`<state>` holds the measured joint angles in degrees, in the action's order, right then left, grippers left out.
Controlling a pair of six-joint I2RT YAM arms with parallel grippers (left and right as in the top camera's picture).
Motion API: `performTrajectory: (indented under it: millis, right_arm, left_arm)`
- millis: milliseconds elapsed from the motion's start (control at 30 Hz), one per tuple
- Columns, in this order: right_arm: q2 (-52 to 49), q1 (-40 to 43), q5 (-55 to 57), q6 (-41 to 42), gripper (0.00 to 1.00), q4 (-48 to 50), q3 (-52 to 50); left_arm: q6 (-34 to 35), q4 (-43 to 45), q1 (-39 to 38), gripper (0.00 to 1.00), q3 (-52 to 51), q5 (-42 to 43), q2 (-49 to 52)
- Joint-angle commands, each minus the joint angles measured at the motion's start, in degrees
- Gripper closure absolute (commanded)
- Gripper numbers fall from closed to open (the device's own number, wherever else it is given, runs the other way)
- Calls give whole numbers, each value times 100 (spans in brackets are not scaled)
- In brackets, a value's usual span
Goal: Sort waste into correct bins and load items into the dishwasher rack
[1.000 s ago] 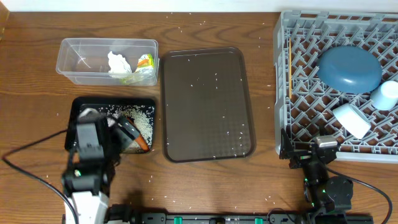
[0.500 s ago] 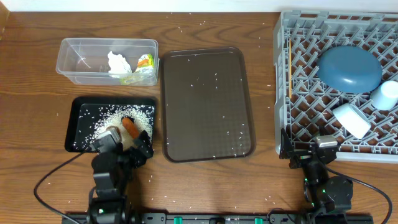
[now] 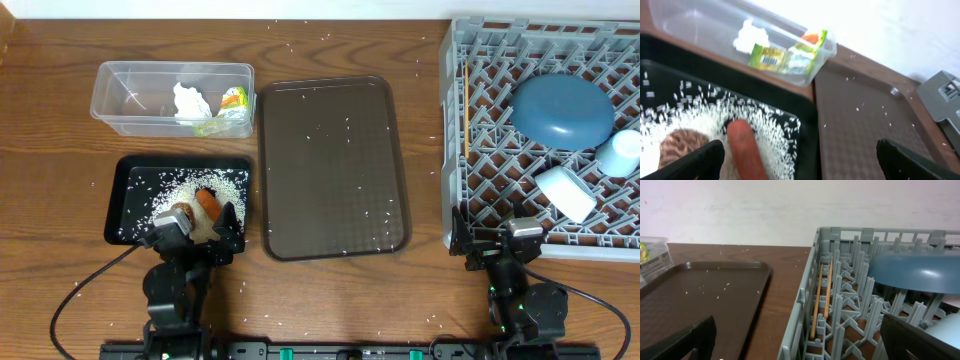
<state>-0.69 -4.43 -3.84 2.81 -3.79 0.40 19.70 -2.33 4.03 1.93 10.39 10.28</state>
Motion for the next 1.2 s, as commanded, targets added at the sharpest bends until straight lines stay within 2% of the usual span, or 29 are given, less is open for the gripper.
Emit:
performTrajectory:
  millis: [0,267,433,667,1167]
  right_arm:
    - [37,103,39,79,1,-26,-9]
    - [37,103,39,79,1,-26,-9]
    - [37,103,39,79,1,-26,-9]
    - [37,103,39,79,1,-26,-9]
    - [37,103,39,79,1,-26,-9]
  left_arm:
    - [-455,-11,13,2,-162,57,-326]
    - [-905,227,7,2,-166,46,-1023]
    - [-1058,507,7,2,-166,33,-1019]
    - [-1163,-87,7,2,-168,33,-1019]
    - [-1259,-79,9,2,-168,33,-1005]
